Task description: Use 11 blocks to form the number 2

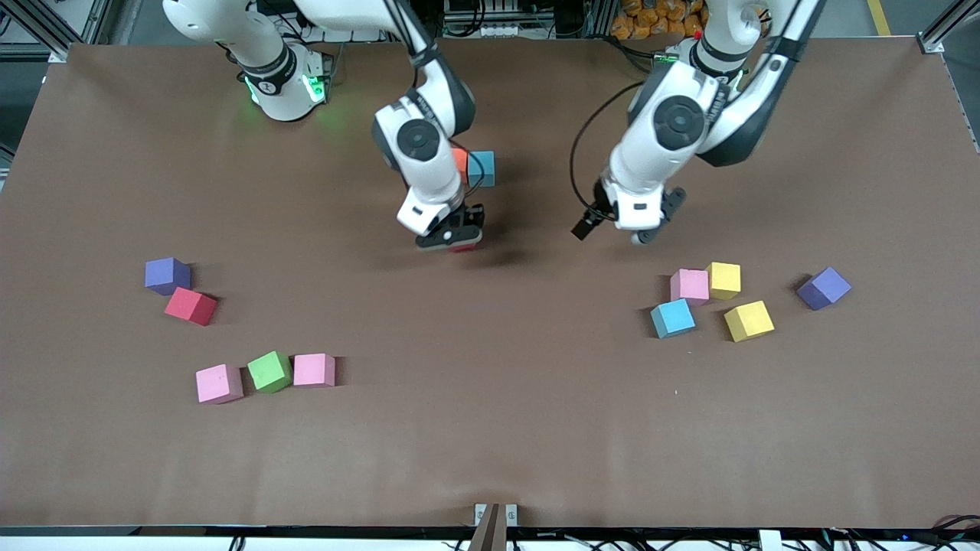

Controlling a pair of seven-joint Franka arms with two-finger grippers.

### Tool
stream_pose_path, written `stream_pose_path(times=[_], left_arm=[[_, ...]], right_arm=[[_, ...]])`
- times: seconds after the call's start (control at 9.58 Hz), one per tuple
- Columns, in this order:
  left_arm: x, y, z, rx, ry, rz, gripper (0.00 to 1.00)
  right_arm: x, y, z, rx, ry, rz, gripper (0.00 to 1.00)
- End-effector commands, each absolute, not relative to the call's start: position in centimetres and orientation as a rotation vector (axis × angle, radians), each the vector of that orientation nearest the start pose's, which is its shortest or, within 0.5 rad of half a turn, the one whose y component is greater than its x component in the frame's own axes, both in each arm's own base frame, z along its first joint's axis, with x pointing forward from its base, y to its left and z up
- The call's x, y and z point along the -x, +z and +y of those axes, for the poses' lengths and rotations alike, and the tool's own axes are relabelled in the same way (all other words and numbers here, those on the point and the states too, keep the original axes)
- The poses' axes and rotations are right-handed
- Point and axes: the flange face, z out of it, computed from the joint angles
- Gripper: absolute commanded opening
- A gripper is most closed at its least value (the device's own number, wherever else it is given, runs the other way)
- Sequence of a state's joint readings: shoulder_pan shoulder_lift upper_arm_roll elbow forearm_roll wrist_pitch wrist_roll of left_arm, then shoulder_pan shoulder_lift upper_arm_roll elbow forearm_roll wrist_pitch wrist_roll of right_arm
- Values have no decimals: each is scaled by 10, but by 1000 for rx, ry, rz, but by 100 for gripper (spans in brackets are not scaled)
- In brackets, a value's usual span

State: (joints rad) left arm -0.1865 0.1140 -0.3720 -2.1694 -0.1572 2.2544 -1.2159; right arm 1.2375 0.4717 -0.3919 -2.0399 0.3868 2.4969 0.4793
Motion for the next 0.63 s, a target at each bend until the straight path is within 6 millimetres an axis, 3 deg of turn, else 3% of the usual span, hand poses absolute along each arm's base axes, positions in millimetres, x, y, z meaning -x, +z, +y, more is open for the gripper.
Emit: stream_pose_path(times=[0.0,0.21,0.42,0.52], left_arm=[[-474,351,-263,3041,156,-930,100],[-488,345,-251,3070,139,-791,100],[-501,345,-252,3075,125,-787,100],[-509,349,-243,3058,64,-746,100]], right_arm=[[-365,234,463,3069,50,-25,21],[-345,228,472,3084,54,10,21],[-332,222,473,3109,34,-1,21],[-328,221,475,3112,36,39,20]])
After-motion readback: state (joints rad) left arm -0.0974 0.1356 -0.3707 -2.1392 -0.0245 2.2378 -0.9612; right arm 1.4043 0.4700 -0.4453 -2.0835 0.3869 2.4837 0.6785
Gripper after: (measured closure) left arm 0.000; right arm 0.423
